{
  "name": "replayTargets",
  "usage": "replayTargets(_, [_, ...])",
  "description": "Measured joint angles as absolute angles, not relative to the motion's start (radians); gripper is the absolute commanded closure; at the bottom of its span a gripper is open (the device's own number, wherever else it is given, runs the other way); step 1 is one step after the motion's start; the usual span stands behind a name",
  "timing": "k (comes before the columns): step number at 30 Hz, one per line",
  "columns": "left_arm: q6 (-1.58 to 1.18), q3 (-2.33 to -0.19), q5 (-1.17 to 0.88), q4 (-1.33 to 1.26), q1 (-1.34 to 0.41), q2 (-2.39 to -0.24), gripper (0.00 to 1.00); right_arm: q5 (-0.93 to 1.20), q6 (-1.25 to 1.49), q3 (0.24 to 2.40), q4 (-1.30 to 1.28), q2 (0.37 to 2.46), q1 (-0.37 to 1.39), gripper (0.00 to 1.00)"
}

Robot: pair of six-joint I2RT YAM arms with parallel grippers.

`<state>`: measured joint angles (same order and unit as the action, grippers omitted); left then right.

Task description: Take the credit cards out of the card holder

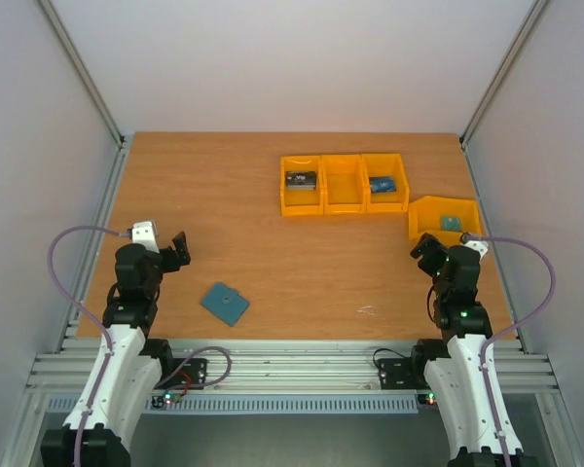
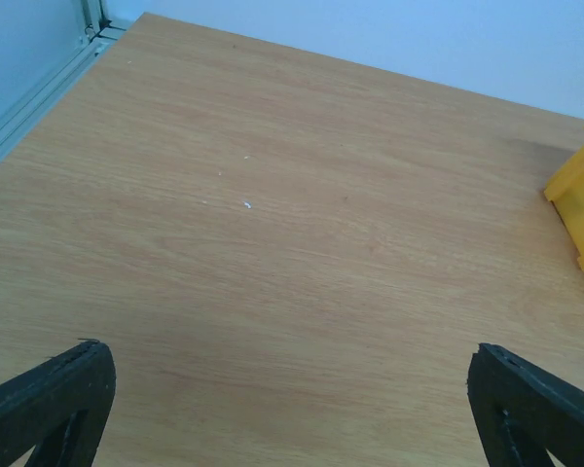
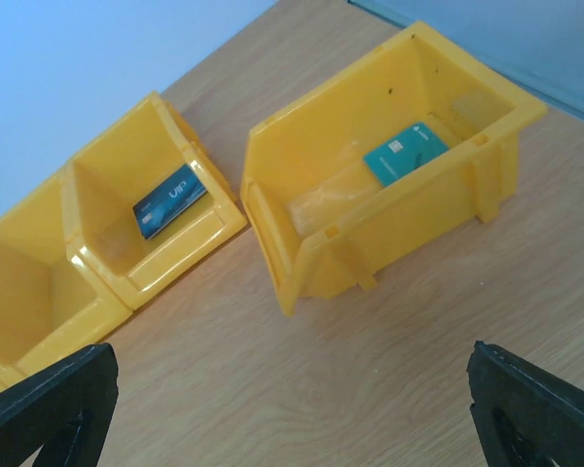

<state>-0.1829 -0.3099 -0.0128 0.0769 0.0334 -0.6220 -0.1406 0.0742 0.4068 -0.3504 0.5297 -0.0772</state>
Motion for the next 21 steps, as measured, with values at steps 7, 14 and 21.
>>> replayTargets(7, [-0.186, -0.31, -0.027, 0.077, 0.034, -0.612, 0.01, -0.133, 0.113, 0.454, -0.369, 0.526, -0.077, 0.02])
replayTargets(14, [-0.282, -0.382, -0.006, 0.165, 0.059, -0.534, 0.01, 0.218, 0.155, 0.517, -0.181, 0.581, -0.077, 0.01])
replayTargets(21, [-0.578, -0.548, -0.05, 0.364, 0.124, -0.484, 0.01, 0.507, 0.22, 0.721, -0.054, 0.886, 0.065, 0.03])
